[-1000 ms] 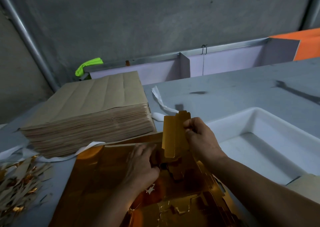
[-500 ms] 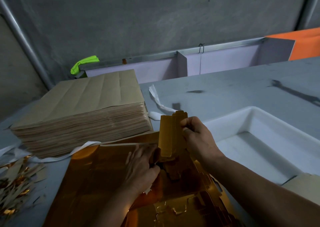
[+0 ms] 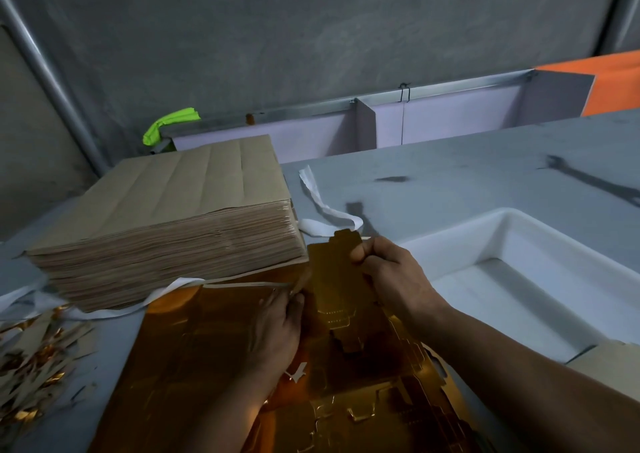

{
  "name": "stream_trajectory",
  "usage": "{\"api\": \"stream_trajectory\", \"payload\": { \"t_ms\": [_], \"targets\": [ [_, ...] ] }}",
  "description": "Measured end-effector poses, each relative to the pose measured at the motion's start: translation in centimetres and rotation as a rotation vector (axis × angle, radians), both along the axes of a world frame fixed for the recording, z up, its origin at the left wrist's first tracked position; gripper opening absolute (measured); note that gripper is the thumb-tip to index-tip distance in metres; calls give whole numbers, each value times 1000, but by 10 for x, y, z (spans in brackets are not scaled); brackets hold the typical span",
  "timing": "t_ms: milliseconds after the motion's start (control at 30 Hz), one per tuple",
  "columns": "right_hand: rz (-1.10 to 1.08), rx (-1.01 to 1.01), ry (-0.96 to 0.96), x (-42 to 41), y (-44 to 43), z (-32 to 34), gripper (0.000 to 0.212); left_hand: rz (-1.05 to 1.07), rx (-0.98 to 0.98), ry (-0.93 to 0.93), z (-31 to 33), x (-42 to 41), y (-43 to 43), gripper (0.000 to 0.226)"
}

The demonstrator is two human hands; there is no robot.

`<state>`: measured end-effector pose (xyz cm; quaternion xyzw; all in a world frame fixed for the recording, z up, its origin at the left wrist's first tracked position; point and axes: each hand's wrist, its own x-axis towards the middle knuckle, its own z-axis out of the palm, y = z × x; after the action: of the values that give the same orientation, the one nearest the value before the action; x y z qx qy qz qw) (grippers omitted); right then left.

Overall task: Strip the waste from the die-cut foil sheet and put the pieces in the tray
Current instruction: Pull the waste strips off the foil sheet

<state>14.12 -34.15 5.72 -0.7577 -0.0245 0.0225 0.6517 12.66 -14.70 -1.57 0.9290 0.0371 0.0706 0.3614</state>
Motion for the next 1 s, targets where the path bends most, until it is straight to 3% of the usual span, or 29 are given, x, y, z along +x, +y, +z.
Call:
{"api": "stream_trajectory", "payload": {
  "t_ms": [133,267,533,1000],
  "targets": [
    [178,-72,80,-4,4,3,29,167,-303,-10,6,-4,-1,36],
    [361,-297,155,-8,5,2,28,251,-410,-46,7,-3,-1,39],
    [238,-573,85,-1,1,-5,22,255,-456,-96,6,-6,0,37],
    [203,-853,53,2,-1,-3,41,232,-424,-99,4,-6,1,26]
  ]
}}
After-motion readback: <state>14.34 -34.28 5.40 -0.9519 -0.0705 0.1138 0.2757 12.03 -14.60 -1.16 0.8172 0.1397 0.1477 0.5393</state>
